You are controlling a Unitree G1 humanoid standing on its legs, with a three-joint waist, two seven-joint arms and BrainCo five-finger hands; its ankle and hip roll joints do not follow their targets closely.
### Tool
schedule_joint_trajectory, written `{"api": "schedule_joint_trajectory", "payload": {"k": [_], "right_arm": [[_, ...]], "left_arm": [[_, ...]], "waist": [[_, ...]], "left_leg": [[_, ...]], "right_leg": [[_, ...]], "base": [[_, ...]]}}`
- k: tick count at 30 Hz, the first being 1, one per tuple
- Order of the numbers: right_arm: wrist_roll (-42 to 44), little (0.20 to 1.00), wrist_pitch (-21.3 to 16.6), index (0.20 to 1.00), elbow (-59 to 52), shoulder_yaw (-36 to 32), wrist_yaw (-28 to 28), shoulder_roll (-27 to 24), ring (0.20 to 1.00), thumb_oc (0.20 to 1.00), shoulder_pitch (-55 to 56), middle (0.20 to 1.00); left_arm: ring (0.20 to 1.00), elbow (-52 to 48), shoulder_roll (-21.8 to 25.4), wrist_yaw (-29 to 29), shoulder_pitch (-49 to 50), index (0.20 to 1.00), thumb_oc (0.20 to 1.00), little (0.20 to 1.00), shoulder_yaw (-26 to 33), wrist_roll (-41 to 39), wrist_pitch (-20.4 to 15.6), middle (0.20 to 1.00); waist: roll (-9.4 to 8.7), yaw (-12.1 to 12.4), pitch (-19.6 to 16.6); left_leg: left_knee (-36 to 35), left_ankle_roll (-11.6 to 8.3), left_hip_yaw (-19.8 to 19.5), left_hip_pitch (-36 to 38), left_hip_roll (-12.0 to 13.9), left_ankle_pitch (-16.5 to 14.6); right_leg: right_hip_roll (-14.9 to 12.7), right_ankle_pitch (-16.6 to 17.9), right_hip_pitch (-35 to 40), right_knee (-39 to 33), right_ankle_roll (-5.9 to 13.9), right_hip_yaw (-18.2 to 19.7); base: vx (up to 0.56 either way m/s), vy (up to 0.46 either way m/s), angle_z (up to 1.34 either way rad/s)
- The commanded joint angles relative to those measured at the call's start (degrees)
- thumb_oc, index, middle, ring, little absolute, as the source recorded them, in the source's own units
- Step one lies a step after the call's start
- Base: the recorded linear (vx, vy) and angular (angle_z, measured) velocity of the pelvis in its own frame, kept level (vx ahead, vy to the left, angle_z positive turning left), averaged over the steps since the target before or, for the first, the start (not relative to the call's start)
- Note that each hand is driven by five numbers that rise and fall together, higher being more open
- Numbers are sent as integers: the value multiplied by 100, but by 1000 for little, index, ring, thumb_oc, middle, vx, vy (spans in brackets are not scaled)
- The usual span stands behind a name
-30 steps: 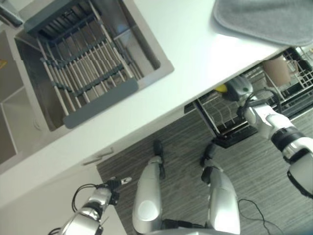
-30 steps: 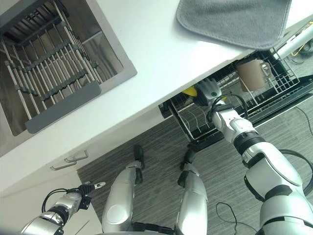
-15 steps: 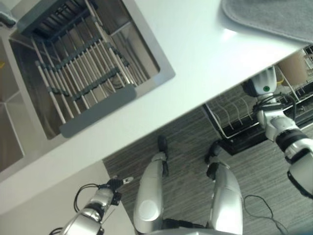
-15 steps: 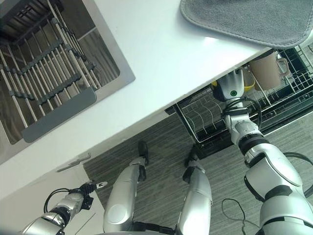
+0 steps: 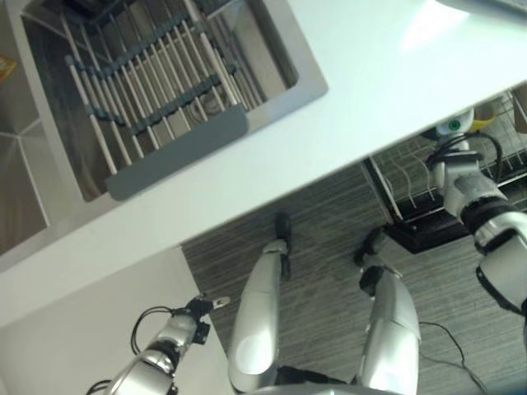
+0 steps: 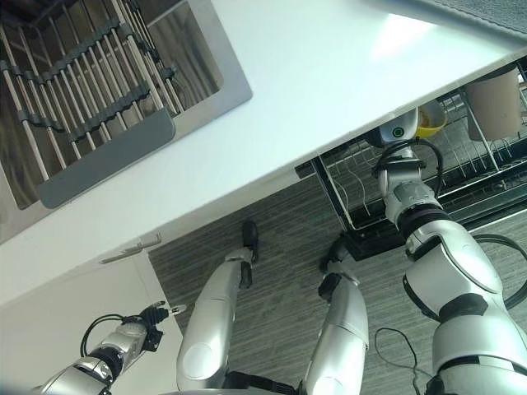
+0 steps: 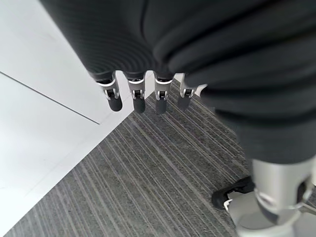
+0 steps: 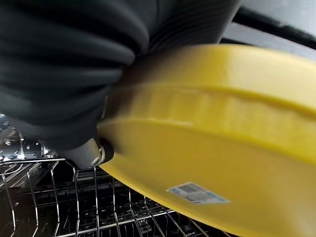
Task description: Place the dishes in the dishwasher.
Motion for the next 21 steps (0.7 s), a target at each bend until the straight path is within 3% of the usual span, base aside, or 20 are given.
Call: {"api": "schedule_joint_trajectory", "payload": {"k": [1,10,16,18,21], "right_arm": [[55,200,20,200,-8,139,-253,-103,200,200,-998,200],[171,200,296,200,106,-31,-787,-123,200,200,-1131,200],[510,200,250,200,231,-173,-613,1,200,200,-1022,200],[611,200,148,200,338,-202,-370,66,200,200,-989,200],[712,200,174,200,384,-219,-421,140,200,200,-974,200]], "left_arm": [[1000,43,97,49,156,1000,1000,1000,-293,-217,119,1000],[1000,-64,50,-48,355,1000,1000,1000,-360,-240,54,1000],[1000,-52,-38,1,449,1000,1000,1000,-343,-413,-5,1000],[1000,-63,-114,36,465,1000,1000,1000,-273,-894,145,1000],[1000,-60,-174,64,486,1000,1000,1000,-199,-874,164,1000]], "waist": [[213,264,-152],[328,354,-152],[322,448,-152],[323,490,-152],[326,535,-152]], "left_leg": [[-64,100,-27,-55,-348,-555],[-32,76,67,-331,-321,-526],[31,72,166,-473,-283,-560],[64,73,184,-547,-266,-570],[128,67,173,-643,-262,-591]], "right_leg": [[0,-1601,72,1544,205,-162],[-85,-1657,-159,1683,189,-275],[-198,-1673,-240,1758,180,-465],[-254,-1675,-288,1802,181,-529],[-309,-1683,-349,1859,181,-577]], "base": [[-3,28,7],[9,24,1],[7,5,-2],[12,-7,-5],[0,0,0]]}}
